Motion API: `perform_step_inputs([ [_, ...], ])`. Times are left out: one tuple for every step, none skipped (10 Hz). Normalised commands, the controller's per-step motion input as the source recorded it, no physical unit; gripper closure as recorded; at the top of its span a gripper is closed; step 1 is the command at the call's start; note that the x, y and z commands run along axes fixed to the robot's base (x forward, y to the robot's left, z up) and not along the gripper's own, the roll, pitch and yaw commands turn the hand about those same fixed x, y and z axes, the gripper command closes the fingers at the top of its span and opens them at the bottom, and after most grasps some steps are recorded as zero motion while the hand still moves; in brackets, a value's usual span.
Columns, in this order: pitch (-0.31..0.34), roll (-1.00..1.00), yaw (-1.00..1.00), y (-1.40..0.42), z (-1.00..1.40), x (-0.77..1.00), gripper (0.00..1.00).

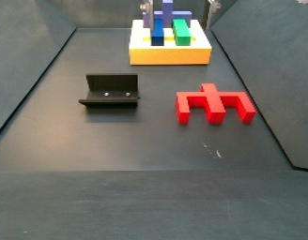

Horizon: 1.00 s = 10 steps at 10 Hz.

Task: Pick up the red object. Move up. Place the red object on the fixture. Regrasp the red object. Move to above the board. Insert the red object.
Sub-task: Pick up the red object.

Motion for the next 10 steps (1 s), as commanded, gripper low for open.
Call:
perform_step_inputs([
  [-0.123,-0.01,-0.1,0.0,-0.05,-0.23,0.0],
  [-0.189,-0.01,-0.12,-0.31,-0.65,-0.56,0.0],
  [-0.167,0.0,-0.24,-0.54,-0.83,-0.47,0.0],
  [-0.187,0.0,-0.28,-0.57,-0.84,-0.5,0.0],
  [-0.136,0.0,-0.16,-0.43,-0.94,-0.23,0.0],
  [-0.171,-0.02,0.09,0.0,-0.5,-0.13,0.0],
  [-0.239,-0.08,0.32,0.04,-0.53,0.0,0.0],
  [-0.146,0.14,0.24,-0.17,-0.57,-0.12,0.0],
  [-0.114,0.16,0.27,-0.2,-0.53,-0.12,0.0],
  [-0.177,0.01,0.24,-0.14,-0.48,-0.11,0.0],
])
